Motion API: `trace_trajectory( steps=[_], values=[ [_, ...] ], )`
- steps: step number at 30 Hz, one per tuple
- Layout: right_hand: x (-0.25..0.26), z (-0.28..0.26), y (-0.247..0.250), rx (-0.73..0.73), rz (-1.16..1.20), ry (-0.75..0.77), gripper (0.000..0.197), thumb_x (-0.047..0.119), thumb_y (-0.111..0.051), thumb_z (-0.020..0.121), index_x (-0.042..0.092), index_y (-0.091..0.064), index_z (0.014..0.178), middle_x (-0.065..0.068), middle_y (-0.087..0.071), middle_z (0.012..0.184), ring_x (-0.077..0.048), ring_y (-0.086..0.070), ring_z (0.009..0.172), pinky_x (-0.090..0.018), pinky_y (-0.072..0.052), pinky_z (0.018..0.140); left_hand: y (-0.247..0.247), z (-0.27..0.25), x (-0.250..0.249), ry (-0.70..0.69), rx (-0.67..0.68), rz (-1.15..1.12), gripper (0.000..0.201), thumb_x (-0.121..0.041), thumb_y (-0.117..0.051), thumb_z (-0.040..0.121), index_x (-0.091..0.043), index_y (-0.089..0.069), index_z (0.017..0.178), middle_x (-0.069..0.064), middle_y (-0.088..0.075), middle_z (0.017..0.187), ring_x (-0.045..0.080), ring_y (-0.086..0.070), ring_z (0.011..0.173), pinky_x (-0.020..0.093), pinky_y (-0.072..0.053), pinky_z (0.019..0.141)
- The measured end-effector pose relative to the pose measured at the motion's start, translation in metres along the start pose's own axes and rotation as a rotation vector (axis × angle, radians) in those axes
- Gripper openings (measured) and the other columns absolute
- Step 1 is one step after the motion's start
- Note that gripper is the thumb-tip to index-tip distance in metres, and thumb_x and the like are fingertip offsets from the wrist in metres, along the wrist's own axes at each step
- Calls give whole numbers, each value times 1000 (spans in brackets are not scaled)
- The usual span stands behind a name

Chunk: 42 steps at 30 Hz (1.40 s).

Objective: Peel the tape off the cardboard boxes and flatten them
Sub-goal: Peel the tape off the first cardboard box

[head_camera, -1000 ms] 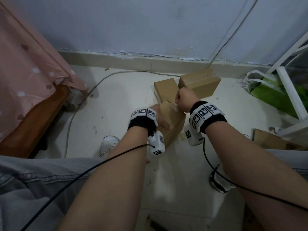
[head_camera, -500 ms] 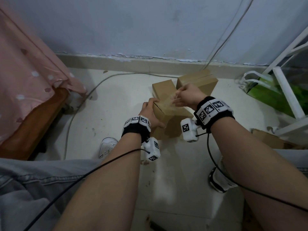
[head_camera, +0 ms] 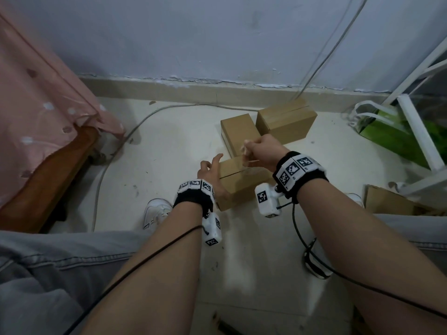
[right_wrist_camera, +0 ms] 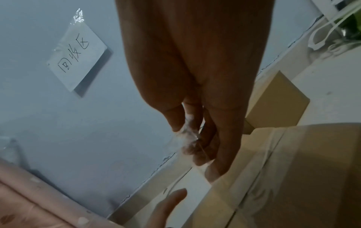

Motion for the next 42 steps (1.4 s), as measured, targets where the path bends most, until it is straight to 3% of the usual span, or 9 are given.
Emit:
trace_trajectory(
  steps=[6,13,18,22,25,30,34,37,42],
  values=[
    [14,-6,-15,86,214,-38,17,12,-43,104,2,-51,94,-8,-54,75,-18,-54,65,-32,-60,68,-3,7,-16,-19,-67,278,124,-48,-83,61,-25,-4,154,8,-20,151,28,-13,145,66,-3,114],
    [14,-8,-4,-41,-62,23,31,33,-36,106,9,-51,94,-17,-71,85,-31,-71,79,-45,-60,79,3,5,-11,52,-73,258,109,-50,-86,53,-23,-27,141,5,-31,138,29,-33,130,53,-35,103],
    [6,-7,3,-86,-140,-20,32,29,-39,106,1,-52,102,-14,-64,81,-23,-67,65,-26,-56,49,8,6,-8,51,-55,214,111,-45,-89,52,-25,-26,141,4,-33,136,29,-36,126,50,-42,99],
    [1,-3,6,-112,-580,79,35,35,-50,100,4,-65,92,-11,-67,87,-24,-63,82,-40,-53,83,12,9,-11,16,-45,208,108,-35,-89,52,-25,-29,141,5,-35,136,29,-35,125,45,-44,98],
    [0,-2,7,-123,-654,87,31,29,-61,95,3,-60,113,-7,-59,96,-20,-56,89,-37,-48,79,15,11,-8,13,-28,208,108,-31,-90,53,-24,-28,141,6,-35,136,30,-34,127,43,-44,98],
    [3,-2,22,-186,-674,75,66,14,-74,86,8,-35,139,-10,-56,116,-27,-58,112,-36,-48,93,21,10,10,72,-10,224,110,-28,-90,54,-22,-26,143,7,-34,137,31,-35,128,43,-45,97],
    [3,4,37,-221,-774,32,17,9,-62,92,-1,-67,106,-15,-67,107,-28,-61,98,-32,-46,78,26,10,18,89,-1,206,112,-26,-91,54,-21,-25,145,9,-33,139,32,-37,129,44,-45,99],
    [3,5,42,-385,-840,14,22,5,-52,95,3,-54,73,-14,-57,82,-32,-57,88,-32,-41,71,26,11,15,97,6,167,112,-26,-90,53,-22,-25,144,8,-33,139,32,-40,128,46,-47,98],
    [0,8,27,-330,-616,-13,22,10,-45,99,-2,-54,115,-20,-59,111,-36,-62,103,-42,-54,87,23,10,13,156,17,117,112,-29,-89,56,-20,-23,145,7,-33,138,33,-45,126,46,-48,98]
  ],
)
Point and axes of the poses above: each hand's wrist, its own z-axis towards the middle knuckle, its own y-axis out of the back of the hand, x = y × z, the point moved 2 cm from there along z, towards the middle knuckle
